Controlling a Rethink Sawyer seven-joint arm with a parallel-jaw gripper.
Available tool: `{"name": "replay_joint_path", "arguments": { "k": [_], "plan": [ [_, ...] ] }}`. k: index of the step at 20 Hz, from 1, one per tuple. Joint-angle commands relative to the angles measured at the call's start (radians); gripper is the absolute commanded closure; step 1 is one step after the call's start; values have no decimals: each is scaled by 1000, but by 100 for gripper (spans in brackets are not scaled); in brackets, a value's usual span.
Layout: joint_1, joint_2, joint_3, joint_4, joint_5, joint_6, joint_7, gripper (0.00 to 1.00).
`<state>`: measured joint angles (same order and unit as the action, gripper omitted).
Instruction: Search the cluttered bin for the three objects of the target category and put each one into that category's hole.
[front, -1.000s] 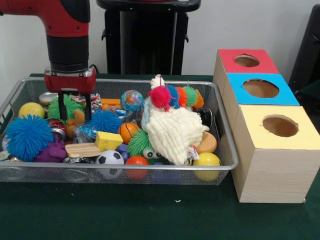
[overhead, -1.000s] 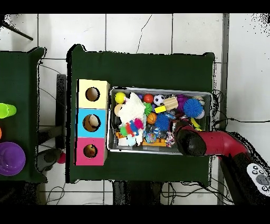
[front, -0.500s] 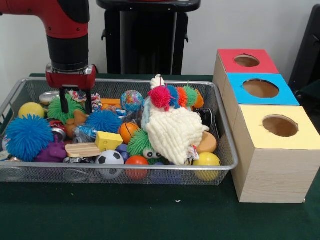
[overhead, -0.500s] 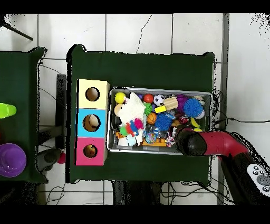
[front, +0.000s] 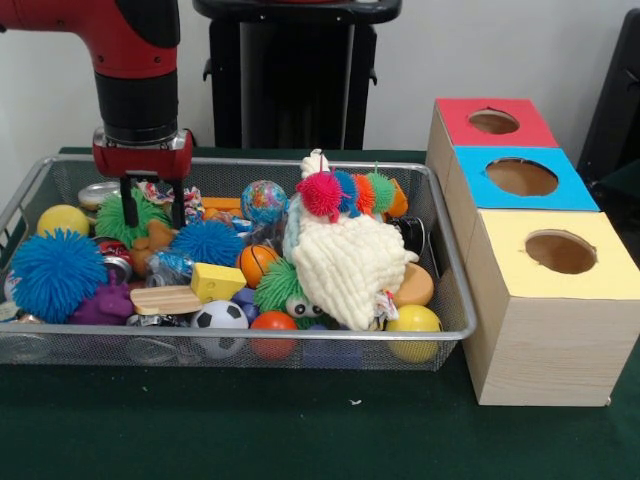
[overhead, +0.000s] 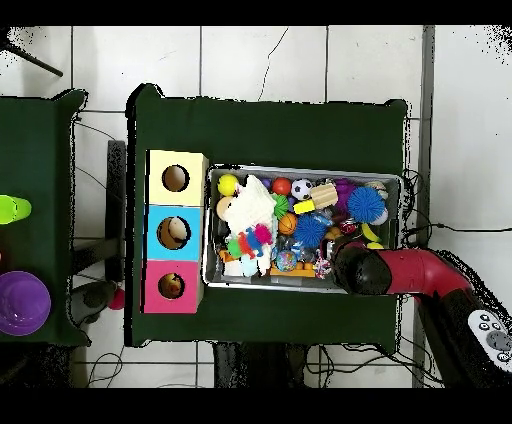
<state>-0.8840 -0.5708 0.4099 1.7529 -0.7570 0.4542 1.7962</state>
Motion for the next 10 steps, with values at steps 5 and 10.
{"name": "replay_joint_path", "arguments": {
  "k": [5,10],
  "plan": [
    [3,51,51,-72,5,-51,-11,0],
    [-2,57,60,-68,13,-100,21,0]
  ]
}}
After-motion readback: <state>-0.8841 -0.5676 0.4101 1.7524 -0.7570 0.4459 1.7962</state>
